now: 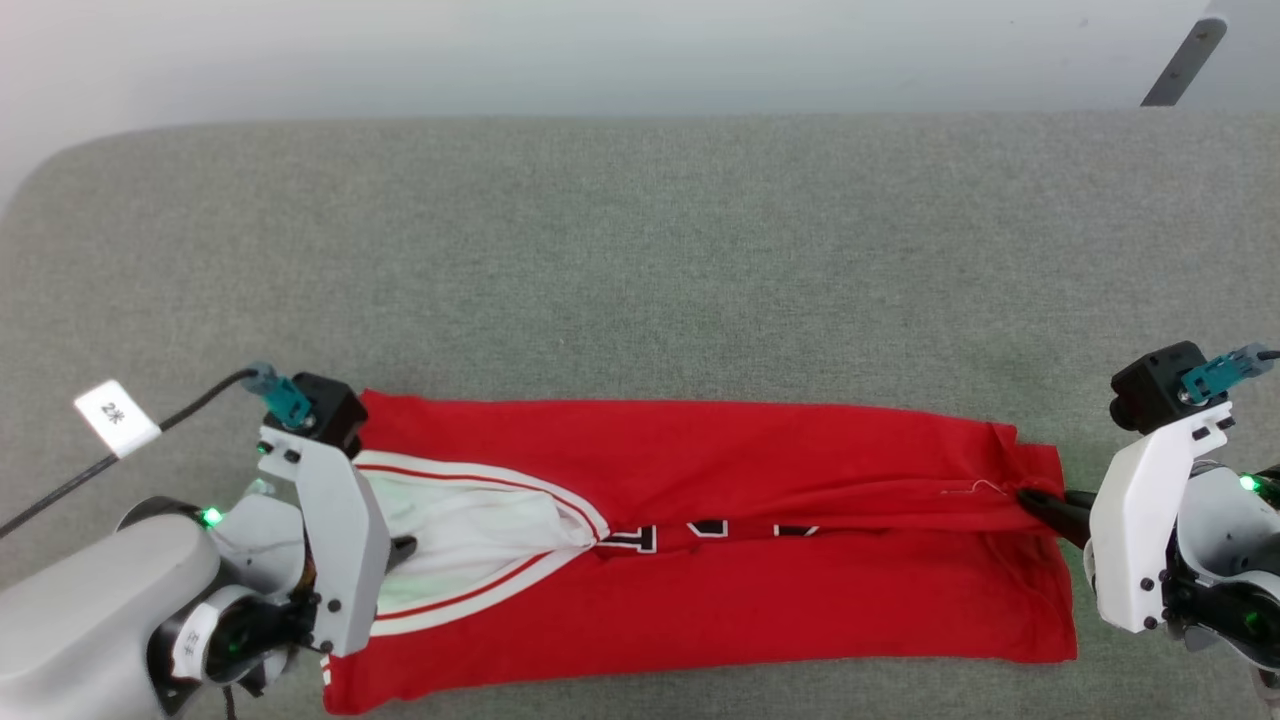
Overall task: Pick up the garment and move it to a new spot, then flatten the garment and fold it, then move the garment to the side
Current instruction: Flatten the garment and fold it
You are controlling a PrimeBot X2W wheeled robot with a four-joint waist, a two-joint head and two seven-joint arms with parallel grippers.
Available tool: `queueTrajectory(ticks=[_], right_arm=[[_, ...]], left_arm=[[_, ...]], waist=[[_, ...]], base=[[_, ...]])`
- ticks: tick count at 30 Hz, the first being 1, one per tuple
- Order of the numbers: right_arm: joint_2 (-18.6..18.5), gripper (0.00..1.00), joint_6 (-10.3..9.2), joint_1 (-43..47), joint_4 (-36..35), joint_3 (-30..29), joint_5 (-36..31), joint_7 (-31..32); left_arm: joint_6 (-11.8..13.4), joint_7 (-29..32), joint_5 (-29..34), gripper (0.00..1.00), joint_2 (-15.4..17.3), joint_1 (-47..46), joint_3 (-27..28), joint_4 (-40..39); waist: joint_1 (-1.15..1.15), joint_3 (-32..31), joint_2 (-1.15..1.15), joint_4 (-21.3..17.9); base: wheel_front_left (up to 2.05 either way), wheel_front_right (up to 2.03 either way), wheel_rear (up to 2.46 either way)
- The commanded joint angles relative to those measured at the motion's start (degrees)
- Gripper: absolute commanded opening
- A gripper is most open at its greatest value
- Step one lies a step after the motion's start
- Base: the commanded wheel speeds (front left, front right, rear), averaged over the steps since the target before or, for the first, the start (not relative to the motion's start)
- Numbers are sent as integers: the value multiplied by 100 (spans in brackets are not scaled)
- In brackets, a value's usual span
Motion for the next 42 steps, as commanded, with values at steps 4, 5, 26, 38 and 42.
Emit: queueTrajectory(ticks=[4,5,26,38,42], right_arm=[[2,100,-2,86,-64,29,-89,52],[8,100,-2,104,-62,24,-76,69],[331,100,-2,999,-204,-707,-152,-409],[540,100,-2,1391,196,-1422,-305,-336],[603,100,-2,1458,289,-1655,-396,-206]], left_arm=[[-59,-82,22,100,-116,50,3,198],[-80,-79,46,100,-126,38,-8,219],[105,-2675,248,100,34,1191,484,56],[359,-4551,609,100,-4,2407,1353,305],[387,-4555,1142,100,-326,2990,2264,360]], waist=[[0,-182,0,-3],[0,-235,0,-2],[0,-1440,0,104],[0,-1538,0,334],[0,-1525,0,454]], base=[[0,0,0],[0,0,0],[0,0,0],[0,0,0],[0,0,0]])
